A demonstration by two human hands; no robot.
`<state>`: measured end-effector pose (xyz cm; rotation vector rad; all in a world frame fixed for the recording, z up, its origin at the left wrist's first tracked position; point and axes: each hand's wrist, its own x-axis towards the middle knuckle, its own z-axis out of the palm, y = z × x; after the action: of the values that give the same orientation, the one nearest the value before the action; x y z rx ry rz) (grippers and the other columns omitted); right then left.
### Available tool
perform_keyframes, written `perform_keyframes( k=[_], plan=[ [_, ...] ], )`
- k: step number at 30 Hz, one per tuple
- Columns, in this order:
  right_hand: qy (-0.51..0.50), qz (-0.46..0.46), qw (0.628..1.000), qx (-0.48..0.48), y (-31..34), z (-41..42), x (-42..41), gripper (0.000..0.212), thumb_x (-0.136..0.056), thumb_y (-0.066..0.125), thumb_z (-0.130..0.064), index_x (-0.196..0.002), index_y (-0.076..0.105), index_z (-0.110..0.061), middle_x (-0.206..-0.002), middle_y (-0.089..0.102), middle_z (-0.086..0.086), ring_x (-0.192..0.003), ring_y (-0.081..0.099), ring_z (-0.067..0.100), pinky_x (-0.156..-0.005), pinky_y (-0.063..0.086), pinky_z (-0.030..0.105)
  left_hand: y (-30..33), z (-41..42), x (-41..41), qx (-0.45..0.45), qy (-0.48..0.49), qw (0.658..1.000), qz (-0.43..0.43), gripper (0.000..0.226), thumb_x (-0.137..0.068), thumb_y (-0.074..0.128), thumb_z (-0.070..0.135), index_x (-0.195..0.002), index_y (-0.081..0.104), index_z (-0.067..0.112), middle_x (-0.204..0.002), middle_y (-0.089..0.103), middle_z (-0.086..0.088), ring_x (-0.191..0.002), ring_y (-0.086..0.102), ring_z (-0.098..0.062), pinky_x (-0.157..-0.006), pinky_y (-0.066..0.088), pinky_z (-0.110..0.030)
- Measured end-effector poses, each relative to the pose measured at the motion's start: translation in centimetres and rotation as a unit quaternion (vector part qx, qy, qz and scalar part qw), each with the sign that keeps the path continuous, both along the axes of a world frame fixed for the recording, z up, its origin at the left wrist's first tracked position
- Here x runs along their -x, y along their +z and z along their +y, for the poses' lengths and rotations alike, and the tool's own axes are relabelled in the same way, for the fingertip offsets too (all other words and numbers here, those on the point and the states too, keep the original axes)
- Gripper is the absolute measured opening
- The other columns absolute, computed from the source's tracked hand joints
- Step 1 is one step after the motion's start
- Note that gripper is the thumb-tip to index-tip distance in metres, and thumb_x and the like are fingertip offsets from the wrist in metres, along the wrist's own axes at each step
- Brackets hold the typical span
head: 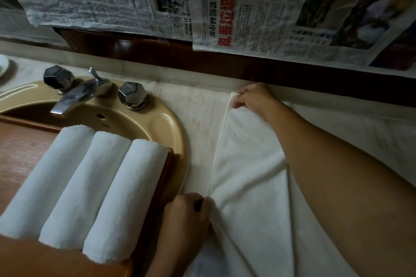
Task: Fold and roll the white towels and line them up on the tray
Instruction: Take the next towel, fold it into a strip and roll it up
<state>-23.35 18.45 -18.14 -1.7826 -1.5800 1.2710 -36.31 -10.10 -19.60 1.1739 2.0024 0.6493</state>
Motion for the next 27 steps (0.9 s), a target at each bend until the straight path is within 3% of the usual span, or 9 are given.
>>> perform_keyframes(
  k=[3, 8, 11, 13, 17, 20, 22, 25, 27],
  plan=[
    [-0.040, 0.004, 0.999, -0.017, -1.1, 0.2, 0.6, 0.011, -0.089, 0.065, -0.011, -0.099, 0.068, -0.014, -0.075, 0.074, 0.003, -0.078, 0.071, 0.012, -0.081, 0.054, 0.029, -0.1, -0.1, 0.1, -0.002, 0.001, 1.000, -0.006, 0.036, -0.091, 0.063, 0.036, -0.065, 0.066, 0.012, -0.057, 0.065, 0.000, -0.052, 0.062, -0.011, -0.061, 0.055, -0.040],
    [-0.087, 0.007, 0.996, -0.031, -2.3, 0.8, 1.4, 0.013, -0.085, 0.072, -0.016, -0.076, 0.066, -0.024, -0.072, 0.071, 0.001, -0.070, 0.069, 0.016, -0.085, 0.060, 0.041, -0.2, -0.4, 0.0, -0.011, 0.016, 1.000, 0.002, 0.034, -0.090, 0.067, 0.038, -0.063, 0.069, 0.017, -0.058, 0.067, 0.008, -0.052, 0.062, -0.004, -0.058, 0.052, -0.031],
    [-0.083, -0.045, 0.993, -0.065, -3.0, 0.8, 1.5, 0.015, -0.084, 0.073, -0.030, -0.075, 0.062, -0.025, -0.084, 0.071, 0.002, -0.083, 0.069, 0.024, -0.092, 0.055, 0.045, -0.2, -0.4, -0.7, -0.012, 0.037, 0.998, 0.051, 0.035, -0.089, 0.069, 0.036, -0.058, 0.063, 0.020, -0.056, 0.064, 0.012, -0.055, 0.060, 0.001, -0.053, 0.045, -0.018],
    [-0.073, -0.071, 0.992, -0.075, -3.2, 0.5, 1.4, 0.016, -0.084, 0.071, -0.033, -0.080, 0.059, -0.024, -0.092, 0.071, 0.002, -0.091, 0.068, 0.027, -0.094, 0.053, 0.045, 0.2, 0.0, -0.9, 0.011, 0.031, 0.996, 0.082, 0.033, -0.090, 0.067, 0.040, -0.064, 0.063, 0.021, -0.058, 0.063, 0.008, -0.056, 0.059, -0.001, -0.059, 0.052, -0.026],
    [-0.048, 0.019, 0.996, -0.077, -1.5, -1.2, -0.3, 0.021, -0.090, 0.064, -0.019, -0.111, 0.063, -0.019, -0.113, 0.067, 0.005, -0.105, 0.064, 0.024, -0.091, 0.052, 0.033, 2.6, 2.1, -1.4, 0.013, -0.056, 0.972, 0.226, 0.029, -0.095, 0.051, 0.051, -0.082, 0.060, 0.027, -0.072, 0.058, 0.010, -0.065, 0.056, -0.003, -0.059, 0.052, -0.027],
    [-0.018, -0.108, 0.974, -0.197, -0.6, -4.5, -2.9, 0.020, -0.094, 0.056, -0.018, -0.110, 0.068, -0.019, -0.115, 0.068, 0.002, -0.106, 0.062, 0.025, -0.092, 0.049, 0.037, 3.7, 6.6, -2.7, -0.114, -0.115, 0.955, 0.247, 0.028, -0.102, 0.041, 0.041, -0.098, 0.062, 0.024, -0.086, 0.059, 0.010, -0.069, 0.056, -0.005, -0.063, 0.052, -0.023],
    [0.029, -0.245, 0.933, -0.262, -0.8, -6.7, -4.5, 0.030, -0.095, 0.053, -0.024, -0.122, 0.065, -0.019, -0.133, 0.060, 0.003, -0.121, 0.053, 0.028, -0.101, 0.040, 0.041, 3.1, 10.8, -3.4, -0.159, -0.170, 0.940, 0.249, 0.034, -0.105, 0.035, 0.039, -0.120, 0.059, 0.020, -0.112, 0.064, -0.001, -0.092, 0.062, -0.014, -0.082, 0.054, -0.029],
    [0.125, -0.383, 0.892, -0.205, -2.1, -8.6, -6.6, 0.054, -0.102, 0.035, -0.045, -0.152, 0.033, -0.023, -0.163, 0.019, 0.004, -0.148, 0.019, 0.024, -0.113, 0.023, 0.046, 0.9, 15.9, -3.1, -0.083, -0.316, 0.900, 0.289, 0.060, -0.105, 0.020, 0.051, -0.157, 0.018, 0.020, -0.166, 0.015, -0.008, -0.151, 0.020, -0.025, -0.119, 0.023, -0.045],
    [0.153, -0.412, 0.885, -0.155, -3.1, -8.7, -7.7, 0.064, -0.102, 0.020, -0.054, -0.157, 0.012, -0.024, -0.166, -0.001, 0.001, -0.152, 0.001, 0.019, -0.117, 0.014, 0.044, -1.0, 17.4, -2.1, -0.050, -0.367, 0.874, 0.313, 0.069, -0.102, 0.010, 0.060, -0.159, -0.004, 0.023, -0.167, -0.013, -0.004, -0.154, -0.007, -0.022, -0.124, 0.004, -0.048]
  ],
)
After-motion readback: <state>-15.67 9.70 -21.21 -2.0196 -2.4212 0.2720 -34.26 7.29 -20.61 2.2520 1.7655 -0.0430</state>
